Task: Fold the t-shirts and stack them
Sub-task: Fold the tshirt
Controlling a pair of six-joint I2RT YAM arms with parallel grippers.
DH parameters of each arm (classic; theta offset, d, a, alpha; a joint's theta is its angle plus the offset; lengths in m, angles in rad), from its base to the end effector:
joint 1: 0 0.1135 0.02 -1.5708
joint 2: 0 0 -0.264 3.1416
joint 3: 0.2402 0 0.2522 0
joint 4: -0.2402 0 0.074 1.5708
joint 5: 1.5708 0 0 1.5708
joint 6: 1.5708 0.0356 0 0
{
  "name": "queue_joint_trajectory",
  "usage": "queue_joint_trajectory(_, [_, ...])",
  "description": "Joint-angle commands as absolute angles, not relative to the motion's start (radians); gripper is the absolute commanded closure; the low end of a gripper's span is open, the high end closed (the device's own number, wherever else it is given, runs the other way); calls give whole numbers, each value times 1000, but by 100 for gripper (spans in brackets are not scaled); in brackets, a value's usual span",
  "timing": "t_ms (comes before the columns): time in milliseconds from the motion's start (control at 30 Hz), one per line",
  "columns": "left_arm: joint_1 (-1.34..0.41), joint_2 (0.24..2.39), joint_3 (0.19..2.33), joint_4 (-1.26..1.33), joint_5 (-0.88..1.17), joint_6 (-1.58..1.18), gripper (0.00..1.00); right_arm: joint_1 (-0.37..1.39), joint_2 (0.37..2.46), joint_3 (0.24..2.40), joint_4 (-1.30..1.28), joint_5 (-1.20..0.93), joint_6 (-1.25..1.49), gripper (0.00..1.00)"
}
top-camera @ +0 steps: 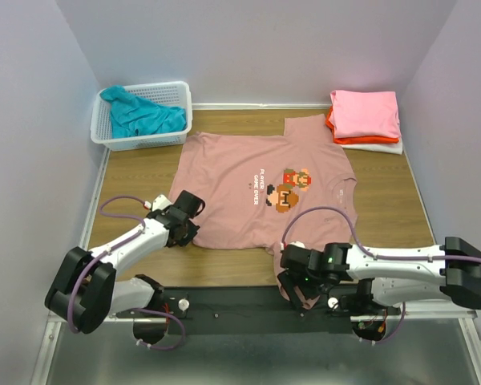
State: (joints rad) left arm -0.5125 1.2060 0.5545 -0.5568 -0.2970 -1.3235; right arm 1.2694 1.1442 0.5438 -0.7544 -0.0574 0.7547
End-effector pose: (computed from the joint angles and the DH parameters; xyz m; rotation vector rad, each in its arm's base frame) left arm 0.1753 -0.0867 0.1583 -1.1268 2.4382 -0.1469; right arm 0.0486 0.1632 0.1580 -0.7876 2.9551 0.3277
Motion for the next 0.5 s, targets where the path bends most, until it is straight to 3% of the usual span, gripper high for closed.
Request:
queue_joint_trajectory(0, [-512,1193,529,-580,-290,-1302,100,1304,1193,558,-713,-66,747,11])
queue_joint_trajectory(133, [-512,1193,529,-575,-287,-1292,100,1325,1241,557,-718,-38,771,22])
queue_joint_trajectory(233, [-512,1184,526,-574,-288,-1287,100,1331,1262,558,-747,-9,805,40])
queue_joint_trajectory(267, [-512,1177,526,-575,-287,-1287,100,1331,1262,564,-759,23,821,56])
queue_joint_trajectory(367, [-511,1167,528,-578,-290,-1282,100,1332,1249,574,-811,66,847,81])
queue_joint_trajectory(433, [-512,1161,534,-586,-294,-1282,100,1333,1236,586,-834,93,867,86])
queue_joint_trajectory(467, [-512,1163,540,-595,-301,-1282,100,1332,1227,595,-844,124,880,99])
